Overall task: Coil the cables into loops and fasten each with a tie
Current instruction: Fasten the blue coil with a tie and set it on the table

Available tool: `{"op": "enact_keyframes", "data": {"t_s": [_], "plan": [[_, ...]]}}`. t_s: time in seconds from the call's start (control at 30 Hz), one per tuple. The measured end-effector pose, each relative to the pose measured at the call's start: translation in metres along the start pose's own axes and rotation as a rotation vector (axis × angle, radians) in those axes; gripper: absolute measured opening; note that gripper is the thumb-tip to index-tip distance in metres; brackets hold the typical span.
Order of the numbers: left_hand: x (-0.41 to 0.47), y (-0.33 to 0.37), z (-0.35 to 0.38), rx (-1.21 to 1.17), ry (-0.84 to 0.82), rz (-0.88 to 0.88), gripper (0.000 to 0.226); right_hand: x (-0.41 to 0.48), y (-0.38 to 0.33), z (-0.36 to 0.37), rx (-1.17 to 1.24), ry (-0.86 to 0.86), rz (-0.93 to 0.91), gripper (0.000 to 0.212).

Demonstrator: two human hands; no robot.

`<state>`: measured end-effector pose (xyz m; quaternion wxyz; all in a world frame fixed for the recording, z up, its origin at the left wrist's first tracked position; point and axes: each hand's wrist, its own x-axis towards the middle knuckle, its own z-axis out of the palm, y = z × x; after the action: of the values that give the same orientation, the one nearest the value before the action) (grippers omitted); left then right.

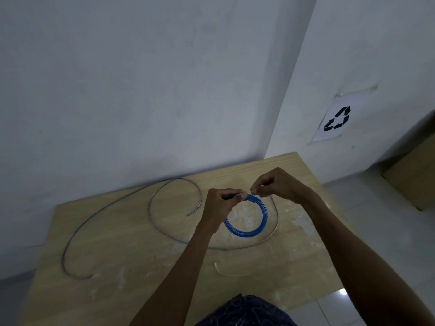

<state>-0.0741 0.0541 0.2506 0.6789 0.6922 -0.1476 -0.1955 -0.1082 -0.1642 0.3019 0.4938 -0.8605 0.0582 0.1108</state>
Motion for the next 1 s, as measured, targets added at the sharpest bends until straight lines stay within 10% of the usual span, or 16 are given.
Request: {"op": "enact_keyframes", "data": {"t_s": [0.53, 0.7, 0.83, 1.0], "plan": [[0.016, 0.017, -0.013, -0.047, 0.165, 0.014, 0.012, 0.024, -0.029, 0.017, 0.227, 0.116, -0.133, 0.014], [0.029, 0.02, -0.026, -0.218, 0.433, -0.085, 0.005, 0.014, -0.03, 0.045, -0.215, 0.568, -0.565, 0.043], [0.033, 0.028, -0.028, -0.239, 0.448, -0.067, 0.005, 0.014, -0.026, 0.062, -0.748, 0.445, -0.745, 0.04], [0.031, 0.037, -0.02, -0.202, 0.423, -0.068, 0.005, 0.017, -0.035, 0.069, -0.805, 0.456, -0.791, 0.012]]}}
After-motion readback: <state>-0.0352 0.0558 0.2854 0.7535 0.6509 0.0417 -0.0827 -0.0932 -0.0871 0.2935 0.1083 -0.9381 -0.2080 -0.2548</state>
